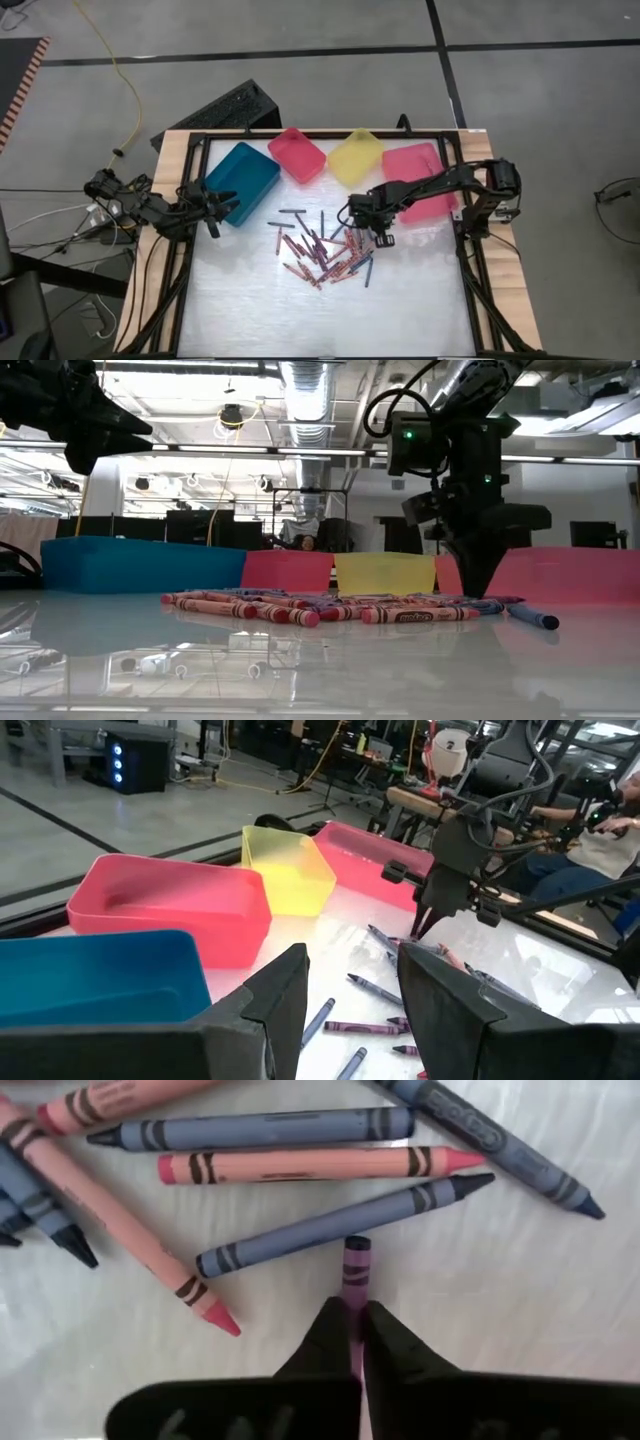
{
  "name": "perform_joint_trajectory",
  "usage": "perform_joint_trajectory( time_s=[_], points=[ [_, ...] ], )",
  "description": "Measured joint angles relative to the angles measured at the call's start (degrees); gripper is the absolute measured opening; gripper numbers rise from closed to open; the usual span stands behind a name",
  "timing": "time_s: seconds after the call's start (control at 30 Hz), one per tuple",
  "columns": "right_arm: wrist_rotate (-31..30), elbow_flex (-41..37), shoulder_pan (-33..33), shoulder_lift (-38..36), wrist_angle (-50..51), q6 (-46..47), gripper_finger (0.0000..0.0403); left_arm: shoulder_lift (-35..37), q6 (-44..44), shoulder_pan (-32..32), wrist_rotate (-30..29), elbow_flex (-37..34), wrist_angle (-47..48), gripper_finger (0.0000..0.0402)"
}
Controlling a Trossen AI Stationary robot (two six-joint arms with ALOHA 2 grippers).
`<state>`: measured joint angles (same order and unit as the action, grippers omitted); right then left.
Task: Sort crayons
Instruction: Put the violet crayon into the left pink bin
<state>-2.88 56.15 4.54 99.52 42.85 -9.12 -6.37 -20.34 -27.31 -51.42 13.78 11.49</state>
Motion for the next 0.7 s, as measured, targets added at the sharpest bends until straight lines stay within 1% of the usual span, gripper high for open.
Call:
perform_joint_trajectory(
  time_s=[0.2,0.33,0.43,0.57,0.7],
  points=[
    [0.42,-0.15,0.03,-2.11,-1.44,4.82,0.0004,0.00,-0.94,0.00,0.26,0.00,0.31,0.0145],
    [-0.07,0.58,-0.13,-4.44,-1.49,7.98,0.0004,0.01,-1.38,0.00,2.51,0.00,0.32,0.0145],
    [-1.90,2.68,0.12,-7.08,-2.64,9.57,0.0003,0.01,-1.41,0.00,3.78,0.00,0.32,0.0145],
    [-4.65,5.79,0.39,-9.61,-3.83,9.37,0.0002,0.00,-1.58,0.02,4.04,0.00,0.22,0.0145],
    [-8.39,10.16,0.99,-10.33,-10.46,8.89,0.0002,0.01,-2.08,0.00,4.02,0.00,0.22,0.0145]
  ],
)
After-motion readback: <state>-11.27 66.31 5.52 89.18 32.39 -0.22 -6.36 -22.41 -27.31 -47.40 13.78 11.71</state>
